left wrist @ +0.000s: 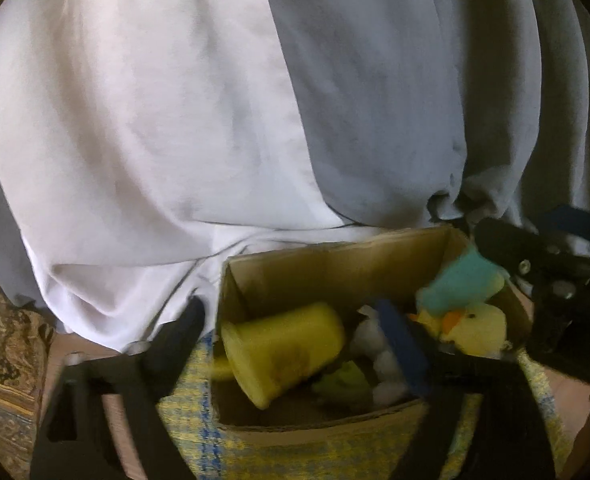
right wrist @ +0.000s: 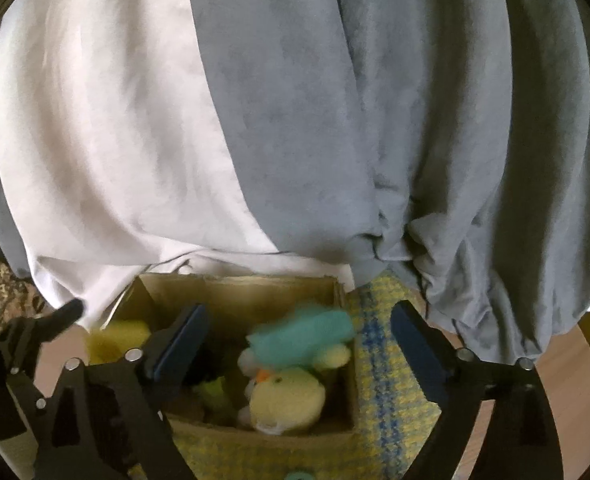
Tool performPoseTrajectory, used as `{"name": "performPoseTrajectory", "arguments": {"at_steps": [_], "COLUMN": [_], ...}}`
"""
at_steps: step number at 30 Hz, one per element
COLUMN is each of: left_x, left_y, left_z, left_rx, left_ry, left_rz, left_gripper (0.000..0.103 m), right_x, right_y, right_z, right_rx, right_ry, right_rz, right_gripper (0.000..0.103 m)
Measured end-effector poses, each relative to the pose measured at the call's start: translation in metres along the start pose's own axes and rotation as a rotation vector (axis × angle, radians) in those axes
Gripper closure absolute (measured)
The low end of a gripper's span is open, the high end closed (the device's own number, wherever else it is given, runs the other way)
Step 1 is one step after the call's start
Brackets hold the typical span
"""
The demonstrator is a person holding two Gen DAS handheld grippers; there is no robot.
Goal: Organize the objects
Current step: 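Carry the teal star and yellow cup over the box and release both, then withdraw both tools toward the block cube and teal ring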
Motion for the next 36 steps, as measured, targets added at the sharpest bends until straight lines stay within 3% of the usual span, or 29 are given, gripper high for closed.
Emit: {"name": "performPoseTrajectory", "arguments": {"at_steps": [7,14,24,36], "left_x": [-0.013,-0.029,-0.066,-0.121], "left_y": [0.003,0.020,0.030,0.027], "left_z": [0.004,0.020,0.051,0.087], "left_rx": [0.000,0.006,0.043,0.101], "left_ry": [0.018,0.030,0.079,0.094], "left_rz": [0.013,0.068,0.116,0.110], "left_gripper": [0.003,0.003,0.003,0.003], "right_x": [-0.009,-0.034,-0.063,-0.107], "right_y": [-0.001,-0.005,0.005,0.010], "right_z": [0.005,0.013,0.046,0.077], "right_rx": [-0.004,0.115,0.221,0.218], "right_ry": [0.033,0.106,0.135,0.170], "right_rz": [-0.002,-0.081,-0.102,-0.093], "right_gripper": [0.002,0.002,0.002,0.002]}}
Point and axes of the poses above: each gripper's, at about its wrist camera, not at the fingertips, and z roughly against the way its jaws point, y to its left, x to its top, the point moved 6 cm from there along -z, roughly the way its jaws point, and after that the axes turned 2 degrees about y, right-handed, at the moved point
